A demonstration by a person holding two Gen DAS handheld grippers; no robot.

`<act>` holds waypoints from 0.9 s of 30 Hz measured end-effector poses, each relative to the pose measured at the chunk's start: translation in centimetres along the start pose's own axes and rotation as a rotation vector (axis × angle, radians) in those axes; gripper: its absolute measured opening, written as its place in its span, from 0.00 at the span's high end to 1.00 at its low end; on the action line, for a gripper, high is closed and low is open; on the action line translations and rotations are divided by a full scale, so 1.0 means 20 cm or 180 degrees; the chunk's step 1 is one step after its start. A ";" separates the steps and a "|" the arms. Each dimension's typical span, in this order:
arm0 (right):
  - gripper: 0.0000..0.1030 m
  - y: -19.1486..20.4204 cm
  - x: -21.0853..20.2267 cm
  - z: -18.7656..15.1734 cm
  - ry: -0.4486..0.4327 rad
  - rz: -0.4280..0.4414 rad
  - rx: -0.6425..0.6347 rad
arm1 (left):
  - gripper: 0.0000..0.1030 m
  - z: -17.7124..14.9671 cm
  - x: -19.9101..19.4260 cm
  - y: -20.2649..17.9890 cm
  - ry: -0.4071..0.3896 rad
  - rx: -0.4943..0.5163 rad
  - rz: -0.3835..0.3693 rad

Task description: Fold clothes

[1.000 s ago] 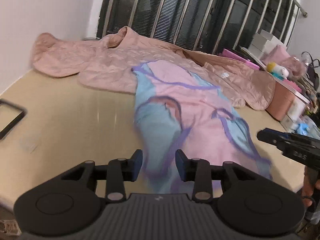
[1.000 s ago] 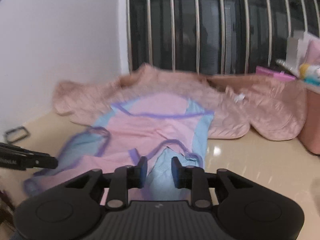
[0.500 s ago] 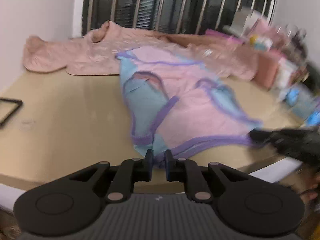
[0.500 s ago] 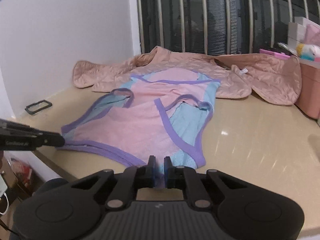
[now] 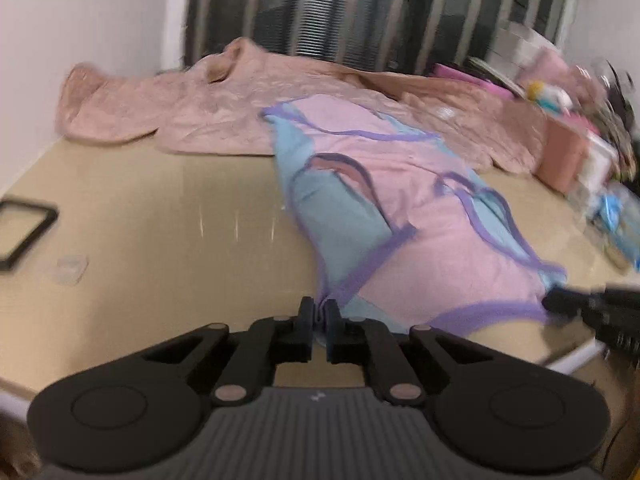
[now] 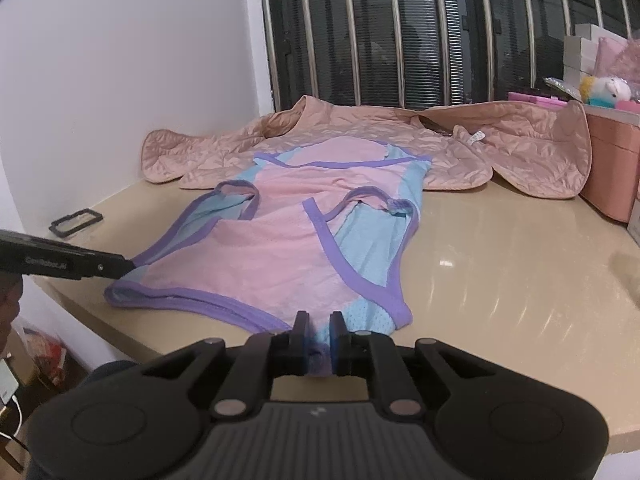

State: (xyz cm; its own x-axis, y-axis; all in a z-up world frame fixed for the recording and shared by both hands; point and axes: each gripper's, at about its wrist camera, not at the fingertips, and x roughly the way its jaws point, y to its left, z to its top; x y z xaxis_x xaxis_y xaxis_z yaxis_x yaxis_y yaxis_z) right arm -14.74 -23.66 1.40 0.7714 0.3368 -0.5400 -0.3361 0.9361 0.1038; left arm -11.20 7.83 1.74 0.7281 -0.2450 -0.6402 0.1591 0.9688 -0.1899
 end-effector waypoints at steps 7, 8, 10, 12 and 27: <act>0.91 0.00 0.00 0.00 -0.0013 0.0004 -0.0043 | 0.74 -0.01 -0.05 0.06 -0.0024 -0.0435 0.0050; 0.91 0.00 -0.01 0.00 -0.0009 -0.0005 -0.0047 | 0.67 -0.01 -0.07 0.05 -0.0023 -0.0432 0.0070; 0.90 0.00 -0.02 0.00 -0.0023 -0.0006 -0.0053 | 0.63 -0.02 -0.08 0.01 0.0028 -0.0415 0.0086; 0.90 -0.01 -0.09 0.02 -0.0233 0.0020 0.0034 | 0.61 -0.03 -0.08 -0.03 0.0042 -0.0403 0.0140; 0.99 0.07 0.01 -0.04 -0.0167 -0.0555 -0.0295 | 0.97 -0.12 -0.06 -0.17 -0.0262 -0.0342 0.0693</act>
State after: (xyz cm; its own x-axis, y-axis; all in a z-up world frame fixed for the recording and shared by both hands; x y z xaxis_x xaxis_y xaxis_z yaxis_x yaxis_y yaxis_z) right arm -15.42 -22.39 0.69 0.8485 0.1777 -0.4985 -0.2414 0.9682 -0.0658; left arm -14.27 4.71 1.46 0.7900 -0.0230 -0.6126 -0.0761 0.9879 -0.1352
